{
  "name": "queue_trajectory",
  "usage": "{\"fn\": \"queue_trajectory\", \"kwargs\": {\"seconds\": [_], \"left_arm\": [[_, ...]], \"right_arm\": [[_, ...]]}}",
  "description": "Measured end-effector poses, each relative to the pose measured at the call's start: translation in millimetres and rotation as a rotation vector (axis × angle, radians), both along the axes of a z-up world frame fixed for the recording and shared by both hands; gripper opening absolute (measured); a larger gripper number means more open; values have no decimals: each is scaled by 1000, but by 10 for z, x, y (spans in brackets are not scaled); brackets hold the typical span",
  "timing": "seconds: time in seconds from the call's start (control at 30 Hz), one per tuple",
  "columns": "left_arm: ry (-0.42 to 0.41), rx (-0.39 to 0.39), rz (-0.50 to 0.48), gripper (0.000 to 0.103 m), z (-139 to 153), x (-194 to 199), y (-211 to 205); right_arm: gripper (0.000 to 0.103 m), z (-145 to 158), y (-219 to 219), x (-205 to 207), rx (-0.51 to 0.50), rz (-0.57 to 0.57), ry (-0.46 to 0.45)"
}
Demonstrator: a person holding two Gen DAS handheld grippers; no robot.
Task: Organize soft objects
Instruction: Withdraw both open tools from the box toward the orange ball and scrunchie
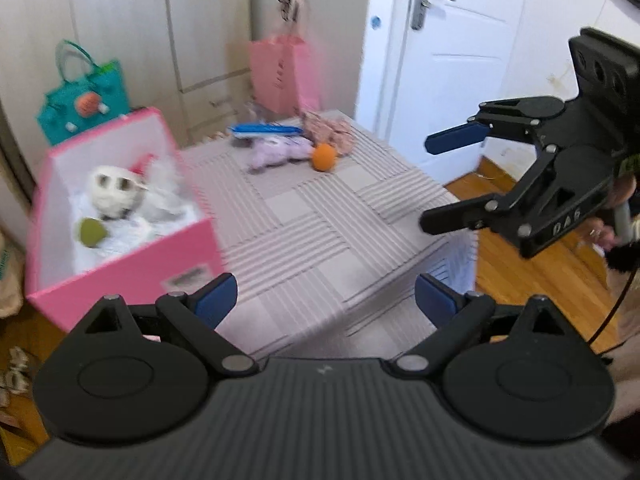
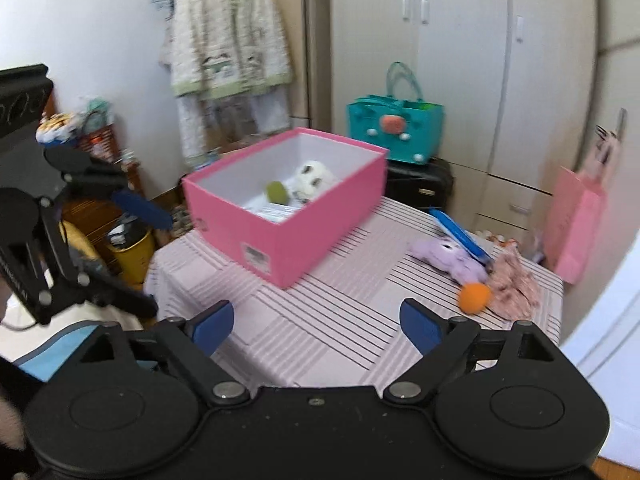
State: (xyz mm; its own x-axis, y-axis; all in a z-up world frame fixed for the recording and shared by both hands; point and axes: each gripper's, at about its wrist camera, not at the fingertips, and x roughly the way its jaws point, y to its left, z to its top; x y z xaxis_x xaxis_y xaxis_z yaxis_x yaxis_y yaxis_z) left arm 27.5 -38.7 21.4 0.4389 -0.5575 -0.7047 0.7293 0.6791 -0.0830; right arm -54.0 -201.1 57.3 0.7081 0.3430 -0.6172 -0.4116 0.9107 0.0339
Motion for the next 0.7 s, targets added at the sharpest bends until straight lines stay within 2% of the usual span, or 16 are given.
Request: {"fn": "queue_trajectory", "kwargs": {"seconds": [0.13,0.27,0.33,0.43,0.53,0.63,0.7], "left_arm": [[67,-81,1,96,-158,146,-216],[93,-129,-30,96,-270,232,-421],[65,-144,-41,95,-303,263,-532],[-35,-141,-63,94,-335,258,-671],[-77,-129,-58,94,-387,329,-806],[-70,-139,-49,93,-458,480,-906],[-61,-148,-34,93,-540,606,-981]], "right_arm": [[93,-219,-198,11,-14,-27,-47],[93,-406,-462,52,47,-80,-138],[93,-470,-609,95,110,-85,-157],[93,-562,-797,213,165,-129,-122],[93,-642,-880,290,130,-149,-149],[93,-716,-947,380,80,-169,-178],[93,-763,-1025,453,90,-177,-205]]}}
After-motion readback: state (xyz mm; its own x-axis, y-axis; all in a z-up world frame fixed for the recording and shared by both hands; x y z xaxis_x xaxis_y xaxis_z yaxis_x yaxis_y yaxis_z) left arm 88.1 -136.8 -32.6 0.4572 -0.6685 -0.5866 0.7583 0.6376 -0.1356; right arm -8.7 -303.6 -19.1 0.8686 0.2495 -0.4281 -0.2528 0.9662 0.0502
